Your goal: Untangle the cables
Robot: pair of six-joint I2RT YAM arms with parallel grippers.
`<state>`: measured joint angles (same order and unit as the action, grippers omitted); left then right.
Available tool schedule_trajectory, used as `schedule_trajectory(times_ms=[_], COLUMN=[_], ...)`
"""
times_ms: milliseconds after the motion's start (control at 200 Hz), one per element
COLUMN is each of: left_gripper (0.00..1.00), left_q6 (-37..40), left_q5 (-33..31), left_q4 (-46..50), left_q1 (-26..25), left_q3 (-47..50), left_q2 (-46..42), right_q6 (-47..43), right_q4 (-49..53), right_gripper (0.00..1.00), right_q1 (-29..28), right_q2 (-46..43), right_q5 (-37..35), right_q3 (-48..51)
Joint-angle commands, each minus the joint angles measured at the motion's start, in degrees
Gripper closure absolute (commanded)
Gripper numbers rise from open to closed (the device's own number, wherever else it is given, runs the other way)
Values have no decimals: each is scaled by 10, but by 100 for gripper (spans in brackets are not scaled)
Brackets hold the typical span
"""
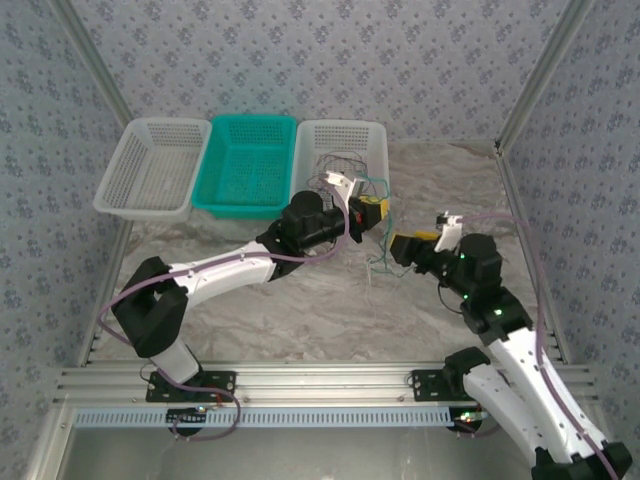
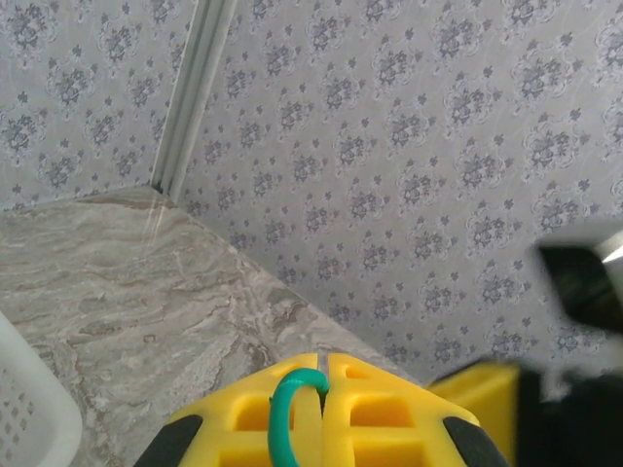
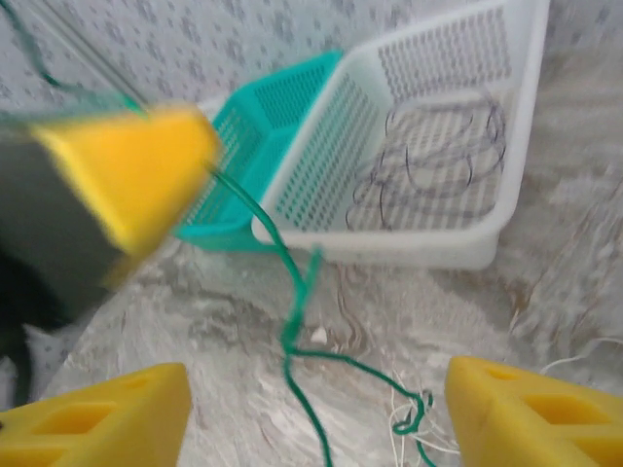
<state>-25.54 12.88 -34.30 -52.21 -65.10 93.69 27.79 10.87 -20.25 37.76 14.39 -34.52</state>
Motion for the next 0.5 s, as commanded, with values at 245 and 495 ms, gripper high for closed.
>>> schedule_trajectory(times_ms=[245, 495], left_gripper=[100, 100], left_q6=[-6, 19], left_q5=[12, -16], left_q4=[2, 55], left_q1=[-3, 0], left_q3=[-25, -14], left_q2=[-16, -54], right_q6=[-20, -13], right_q4=[-148, -47], right_gripper=[73, 100], right_q1=[-34, -21], right_q2=[57, 43], right_q5=[25, -139], right_q3=[87, 93])
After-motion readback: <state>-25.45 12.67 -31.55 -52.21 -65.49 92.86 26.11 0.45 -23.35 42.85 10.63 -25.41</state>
